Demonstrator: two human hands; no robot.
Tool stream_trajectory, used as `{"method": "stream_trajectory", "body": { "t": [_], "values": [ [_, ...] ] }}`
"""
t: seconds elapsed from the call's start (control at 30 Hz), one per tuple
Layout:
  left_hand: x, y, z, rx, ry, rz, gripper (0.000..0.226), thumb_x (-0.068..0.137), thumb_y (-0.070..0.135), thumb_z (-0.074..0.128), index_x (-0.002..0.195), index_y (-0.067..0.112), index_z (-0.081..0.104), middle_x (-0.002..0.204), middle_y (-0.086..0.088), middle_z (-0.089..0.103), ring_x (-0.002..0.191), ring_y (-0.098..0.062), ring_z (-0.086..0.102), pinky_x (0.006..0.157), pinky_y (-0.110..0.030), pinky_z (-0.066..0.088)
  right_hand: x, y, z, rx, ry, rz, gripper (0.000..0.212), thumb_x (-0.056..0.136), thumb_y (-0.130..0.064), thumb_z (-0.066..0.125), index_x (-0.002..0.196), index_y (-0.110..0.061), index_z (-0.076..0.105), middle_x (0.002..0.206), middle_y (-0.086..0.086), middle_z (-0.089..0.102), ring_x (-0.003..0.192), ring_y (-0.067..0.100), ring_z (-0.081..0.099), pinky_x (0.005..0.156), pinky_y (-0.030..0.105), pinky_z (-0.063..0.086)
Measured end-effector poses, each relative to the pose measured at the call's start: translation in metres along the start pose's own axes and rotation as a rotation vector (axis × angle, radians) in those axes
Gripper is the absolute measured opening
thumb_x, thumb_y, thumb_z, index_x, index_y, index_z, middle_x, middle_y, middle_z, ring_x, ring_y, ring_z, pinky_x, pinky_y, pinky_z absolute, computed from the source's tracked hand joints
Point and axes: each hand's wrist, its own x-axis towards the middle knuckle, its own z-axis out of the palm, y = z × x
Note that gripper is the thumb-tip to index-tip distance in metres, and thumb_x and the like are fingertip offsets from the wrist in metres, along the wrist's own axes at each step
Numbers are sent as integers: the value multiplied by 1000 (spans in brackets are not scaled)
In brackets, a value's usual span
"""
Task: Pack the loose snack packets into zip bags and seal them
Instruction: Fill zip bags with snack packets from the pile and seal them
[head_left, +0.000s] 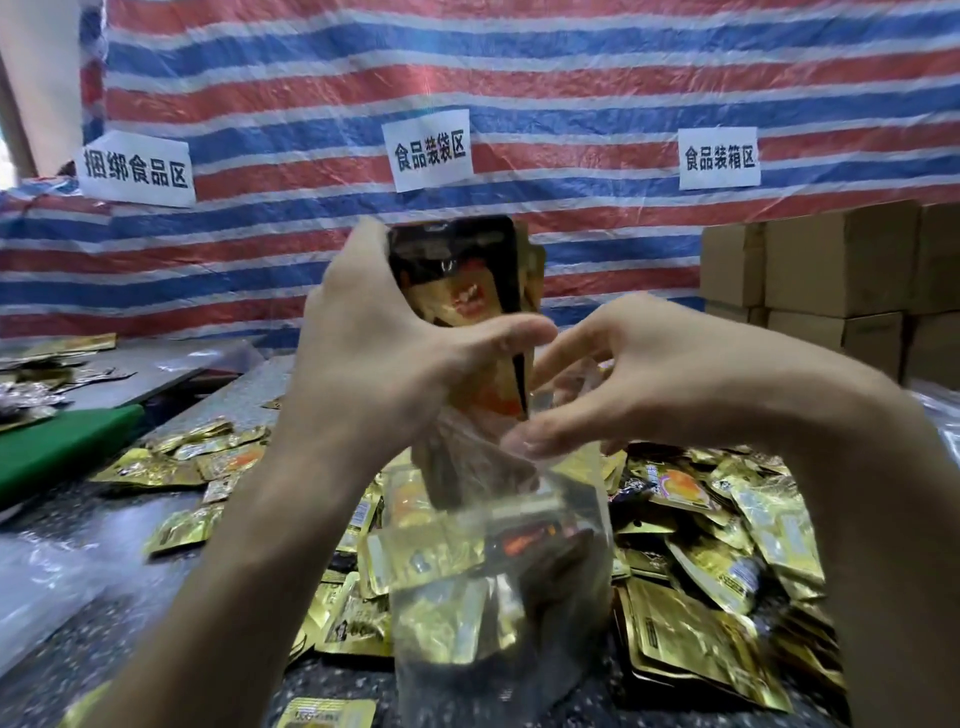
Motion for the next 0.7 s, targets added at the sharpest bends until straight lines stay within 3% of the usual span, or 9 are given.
{"method": "stream_trajectory", "body": {
  "t": [0.07,0.13,0.23,0.27,0.33,0.43,0.53,0.6,0.7],
  "values": [
    [-1,-1,-2,84,-118,-5,74,40,68,82,98,27,63,84,13,71,74,3,67,64,-21,58,1,4,-2,18,49,-17,46,61,-60,77,88,-22,79,83,-6,76,72,7,71,57,19,55],
    [-2,-2,-3,141,-198,-24,68,42,68,81,90,22,65,77,7,70,71,-6,68,62,-30,57,1,6,-3,22,59,-28,55,61,-65,72,88,-18,80,86,2,77,78,15,72,59,23,59],
    [-3,0,-5,273,-261,-27,53,47,59,83,73,20,58,63,7,60,57,1,57,46,-12,39,0,4,-3,34,8,-28,63,55,-76,71,88,-23,81,90,3,76,82,16,70,63,24,60],
    [-3,1,-6,316,-272,-19,50,47,58,80,70,19,57,61,7,57,54,1,54,44,-12,36,0,3,-3,29,-19,-31,62,56,-78,74,87,-25,82,91,3,76,83,16,69,65,25,60],
    [-4,4,-9,397,-308,-4,54,46,64,77,68,18,60,57,5,58,53,-2,54,44,-17,36,-2,3,-4,6,-55,-33,59,53,-77,75,87,-30,81,90,-3,75,83,13,69,68,29,61],
    [-4,6,-17,596,-423,18,63,44,82,70,68,24,69,55,6,62,55,-6,58,49,-29,39,-5,5,-9,-6,-40,-15,61,46,-79,79,89,-36,80,84,-22,74,81,0,70,67,24,62],
    [-2,5,-25,578,-677,-24,74,45,99,45,79,40,75,74,12,71,68,-5,64,60,-37,56,-8,10,-15,-15,-58,4,70,45,-71,87,102,-32,79,93,-21,76,86,-1,72,73,21,61],
    [1,1,-28,522,-800,-23,84,54,102,30,90,40,74,88,16,71,78,-2,65,61,-34,55,-11,11,-18,-6,-81,24,72,46,-63,90,109,-31,76,97,-15,77,90,4,73,79,23,61],
    [5,-4,-35,423,-870,-3,65,61,96,38,97,51,68,105,36,60,93,17,55,72,-24,48,-13,13,-20,14,-97,43,72,47,-52,93,113,-30,74,97,-13,78,92,6,74,82,25,61]
  ]
}}
